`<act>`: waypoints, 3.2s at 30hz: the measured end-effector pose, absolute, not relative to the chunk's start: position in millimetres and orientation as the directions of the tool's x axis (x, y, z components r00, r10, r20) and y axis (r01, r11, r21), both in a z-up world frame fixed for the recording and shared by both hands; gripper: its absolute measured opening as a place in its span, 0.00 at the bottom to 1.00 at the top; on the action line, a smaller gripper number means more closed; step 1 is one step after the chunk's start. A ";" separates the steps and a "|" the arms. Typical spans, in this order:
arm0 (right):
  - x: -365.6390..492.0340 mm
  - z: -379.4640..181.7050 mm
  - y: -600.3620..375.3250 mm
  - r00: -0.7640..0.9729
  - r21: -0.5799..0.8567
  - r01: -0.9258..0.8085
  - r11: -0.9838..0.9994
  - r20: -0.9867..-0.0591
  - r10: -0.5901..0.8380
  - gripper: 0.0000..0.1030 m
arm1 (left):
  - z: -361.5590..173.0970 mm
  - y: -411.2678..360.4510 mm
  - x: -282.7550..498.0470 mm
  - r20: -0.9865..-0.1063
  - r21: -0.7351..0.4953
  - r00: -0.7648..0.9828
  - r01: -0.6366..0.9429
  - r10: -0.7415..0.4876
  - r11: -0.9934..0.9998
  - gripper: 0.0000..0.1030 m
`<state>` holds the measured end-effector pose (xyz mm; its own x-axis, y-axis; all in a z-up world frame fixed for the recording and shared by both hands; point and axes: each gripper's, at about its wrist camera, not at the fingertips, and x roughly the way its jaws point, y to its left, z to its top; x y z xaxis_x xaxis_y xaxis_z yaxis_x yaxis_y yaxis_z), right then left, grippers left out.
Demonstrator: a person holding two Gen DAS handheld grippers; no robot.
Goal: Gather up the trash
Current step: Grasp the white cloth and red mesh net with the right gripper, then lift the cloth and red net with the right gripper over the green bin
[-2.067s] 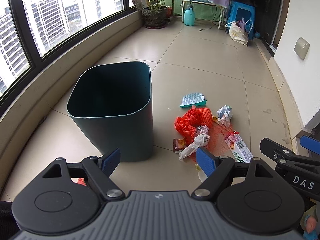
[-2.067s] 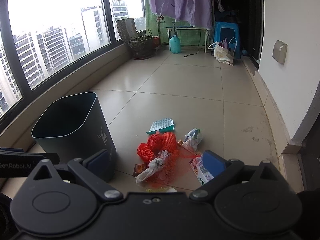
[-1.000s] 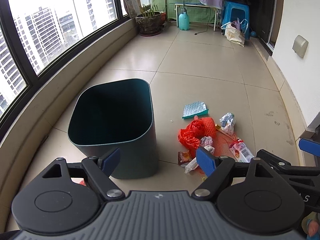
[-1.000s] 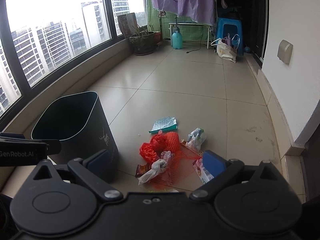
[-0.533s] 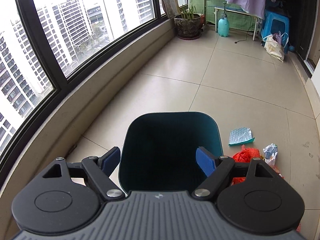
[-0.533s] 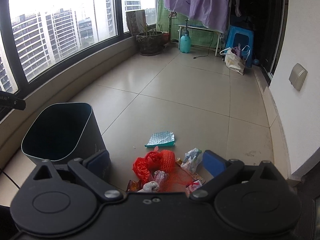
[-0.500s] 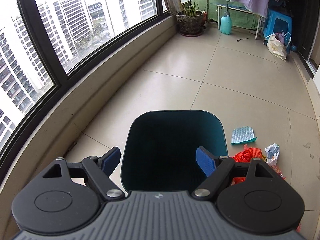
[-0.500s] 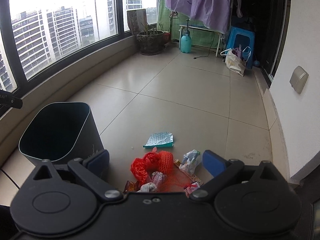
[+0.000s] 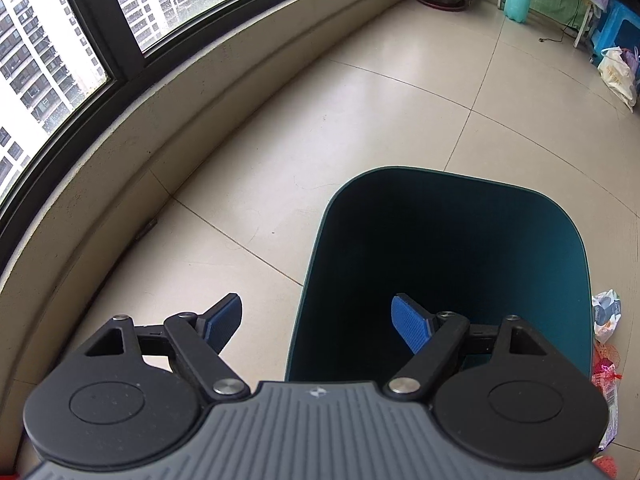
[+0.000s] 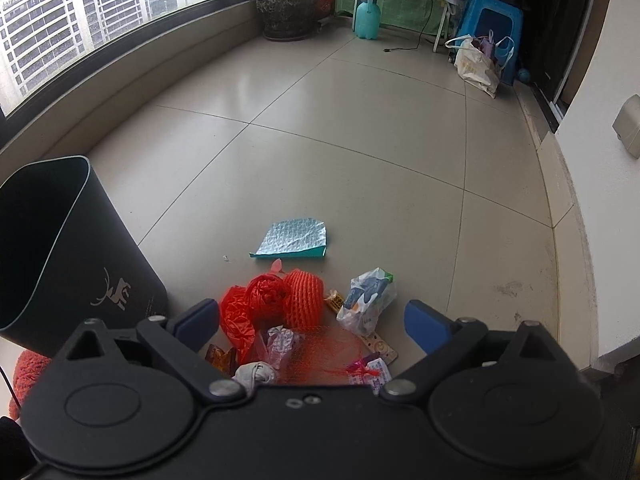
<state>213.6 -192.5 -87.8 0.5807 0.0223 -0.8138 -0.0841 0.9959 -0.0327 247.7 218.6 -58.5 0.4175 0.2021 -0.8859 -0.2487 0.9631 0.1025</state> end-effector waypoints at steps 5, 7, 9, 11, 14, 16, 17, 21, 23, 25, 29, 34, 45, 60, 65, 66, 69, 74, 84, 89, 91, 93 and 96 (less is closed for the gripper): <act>235.6 -122.3 -190.3 0.520 -0.060 -0.136 0.989 -0.854 0.020 0.94 | -78.0 216.4 254.1 -0.906 0.107 0.375 -0.248 0.198 0.963 0.55; 242.6 -141.1 -188.2 0.482 -0.059 -0.144 0.988 -0.876 0.018 0.89 | -84.9 221.8 260.4 -0.911 0.095 0.366 -0.255 0.187 0.962 0.38; 249.3 -163.0 -182.6 0.438 -0.059 -0.156 0.986 -0.899 0.015 0.83 | -86.0 223.5 262.1 -0.911 0.099 0.364 -0.266 0.195 0.959 0.36; 252.4 -183.5 -174.6 0.406 -0.058 -0.197 0.979 -0.914 0.028 0.80 | -85.7 224.7 262.1 -0.910 0.100 0.363 -0.284 0.203 0.954 0.33; 253.3 -214.9 -156.4 0.341 -0.060 -0.300 0.952 -0.939 0.048 0.73 | -85.8 226.3 261.7 -0.907 0.107 0.363 -0.294 0.214 0.950 0.28; 248.6 -230.0 -143.7 0.327 -0.086 -0.408 0.909 -0.943 0.058 0.70 | -87.7 222.9 261.7 -0.902 0.135 0.361 -0.284 0.237 0.949 0.26; 246.0 -236.8 -138.3 0.321 -0.101 -0.458 0.883 -0.945 0.059 0.70 | -88.8 221.0 261.7 -0.902 0.145 0.358 -0.279 0.243 0.949 0.26; 247.6 -262.8 -126.7 0.280 -0.119 -0.535 0.837 -0.959 0.043 0.66 | -90.6 216.4 259.7 -0.899 0.161 0.355 -0.278 0.257 0.947 0.25; 252.0 -270.9 -126.1 0.255 -0.097 -0.524 0.846 -0.966 0.048 0.63 | -91.5 220.7 262.2 -0.899 0.158 0.356 -0.282 0.256 0.946 0.25; 255.0 -279.2 -125.4 0.235 -0.085 -0.522 0.848 -0.971 0.047 0.63 | -91.2 218.2 261.1 -0.898 0.161 0.356 -0.279 0.258 0.947 0.24; 256.7 -290.0 -125.4 0.216 -0.077 -0.504 0.860 -0.976 0.039 0.51 | -92.3 217.7 261.3 -0.896 0.165 0.359 -0.277 0.262 0.946 0.24; 251.7 -281.8 -123.4 0.235 -0.070 -0.520 0.851 -0.970 0.063 0.25 | -90.0 219.1 260.1 -0.899 0.148 0.358 -0.290 0.251 0.945 0.24; 245.5 -180.2 -129.5 0.331 -0.028 -0.539 0.842 -0.926 0.181 0.21 | -89.4 219.8 259.7 -0.902 0.139 0.357 -0.296 0.245 0.945 0.24; 260.0 -79.8 -144.3 0.462 0.046 -0.453 0.890 -0.842 0.278 0.21 | -89.6 224.5 260.7 -0.909 0.115 0.351 -0.309 0.225 0.944 0.24; 261.9 -38.8 -146.2 0.510 0.118 -0.441 0.890 -0.783 0.357 0.21 | -90.3 224.0 260.6 -0.908 0.116 0.351 -0.307 0.226 0.944 0.24; 262.0 -28.1 -143.3 0.524 0.114 -0.453 0.884 -0.768 0.368 0.21 | -90.3 223.9 260.3 -0.908 0.117 0.352 -0.307 0.227 0.945 0.24; 262.3 7.6 -131.3 0.557 0.100 -0.493 0.865 -0.727 0.401 0.21 | -90.8 223.3 259.9 -0.908 0.118 0.352 -0.304 0.226 0.945 0.24; 266.7 44.8 -102.8 0.560 0.134 -0.562 0.816 -0.665 0.494 0.21 | -90.2 225.0 260.6 -0.911 0.109 0.350 -0.305 0.218 0.946 0.24; 278.7 62.8 -31.1 0.504 0.184 -0.686 0.704 -0.578 0.642 0.21 | -89.6 233.5 260.4 -0.915 0.079 0.354 -0.310 0.192 0.948 0.24; 292.6 19.7 -2.1 0.442 0.226 -0.680 0.697 -0.632 0.636 0.21 | -90.8 233.3 258.8 -0.913 0.083 0.359 -0.301 0.194 0.950 0.24; 295.3 -2.7 6.3 0.415 0.222 -0.683 0.696 -0.666 0.620 0.21 | -91.5 232.8 258.0 -0.912 0.084 0.361 -0.298 0.194 0.951 0.24; 294.3 -26.4 15.9 0.405 0.183 -0.682 0.708 -0.711 0.575 0.21 | -92.0 233.1 257.2 -0.912 0.084 0.362 -0.297 0.193 0.951 0.24; 294.1 -53.0 25.8 0.375 0.156 -0.691 0.706 -0.758 0.535 0.21 | -92.4 232.9 257.2 -0.912 0.084 0.362 -0.295 0.193 0.952 0.24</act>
<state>294.1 25.8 -53.0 0.3745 0.5345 -0.7576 -0.6910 0.7057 0.1563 257.2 232.9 -92.4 0.3618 0.1927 -0.9121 -0.2945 0.9519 0.0843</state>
